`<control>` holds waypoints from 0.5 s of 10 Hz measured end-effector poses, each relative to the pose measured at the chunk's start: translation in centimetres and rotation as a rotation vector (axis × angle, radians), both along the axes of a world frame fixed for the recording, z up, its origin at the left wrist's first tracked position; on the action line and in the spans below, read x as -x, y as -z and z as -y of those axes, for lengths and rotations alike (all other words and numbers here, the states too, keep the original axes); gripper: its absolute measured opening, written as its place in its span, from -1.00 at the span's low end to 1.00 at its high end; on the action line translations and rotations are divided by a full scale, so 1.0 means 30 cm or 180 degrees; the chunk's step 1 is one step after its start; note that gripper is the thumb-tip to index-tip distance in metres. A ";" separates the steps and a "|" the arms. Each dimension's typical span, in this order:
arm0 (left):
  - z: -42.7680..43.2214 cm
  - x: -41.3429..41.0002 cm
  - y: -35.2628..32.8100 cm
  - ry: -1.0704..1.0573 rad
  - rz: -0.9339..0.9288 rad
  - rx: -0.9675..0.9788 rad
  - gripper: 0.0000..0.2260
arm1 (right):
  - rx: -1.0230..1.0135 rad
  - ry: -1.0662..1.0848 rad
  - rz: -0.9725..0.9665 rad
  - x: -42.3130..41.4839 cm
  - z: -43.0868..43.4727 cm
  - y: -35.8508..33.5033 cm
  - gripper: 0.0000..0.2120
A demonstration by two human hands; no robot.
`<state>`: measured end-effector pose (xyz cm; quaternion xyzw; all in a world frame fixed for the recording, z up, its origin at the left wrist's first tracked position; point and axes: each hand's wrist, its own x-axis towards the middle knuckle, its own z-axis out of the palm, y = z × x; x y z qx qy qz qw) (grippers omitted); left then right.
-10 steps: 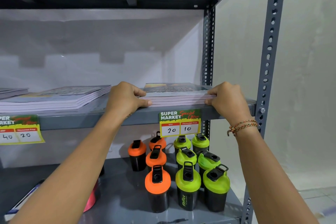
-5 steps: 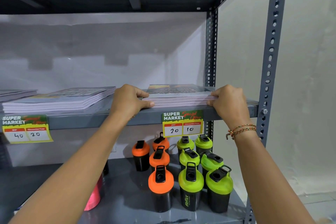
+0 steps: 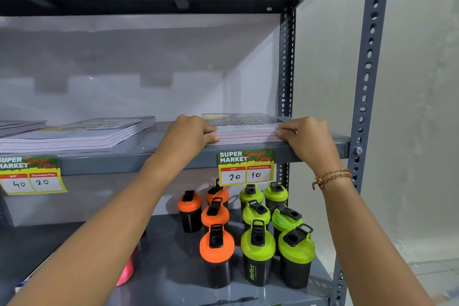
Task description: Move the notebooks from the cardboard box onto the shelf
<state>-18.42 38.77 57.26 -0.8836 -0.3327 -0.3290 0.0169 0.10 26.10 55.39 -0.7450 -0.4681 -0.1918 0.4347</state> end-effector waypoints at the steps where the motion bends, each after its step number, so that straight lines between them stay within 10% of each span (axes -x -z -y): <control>1: -0.001 -0.021 -0.001 -0.0064 -0.0525 -0.0476 -0.60 | 0.0211 -0.0131 0.0454 0.020 -0.019 -0.005 -0.67; 5: -0.022 -0.055 0.000 0.0110 -0.0699 -0.0961 -0.49 | -0.0610 -0.0497 0.1657 0.102 -0.020 0.080 -0.77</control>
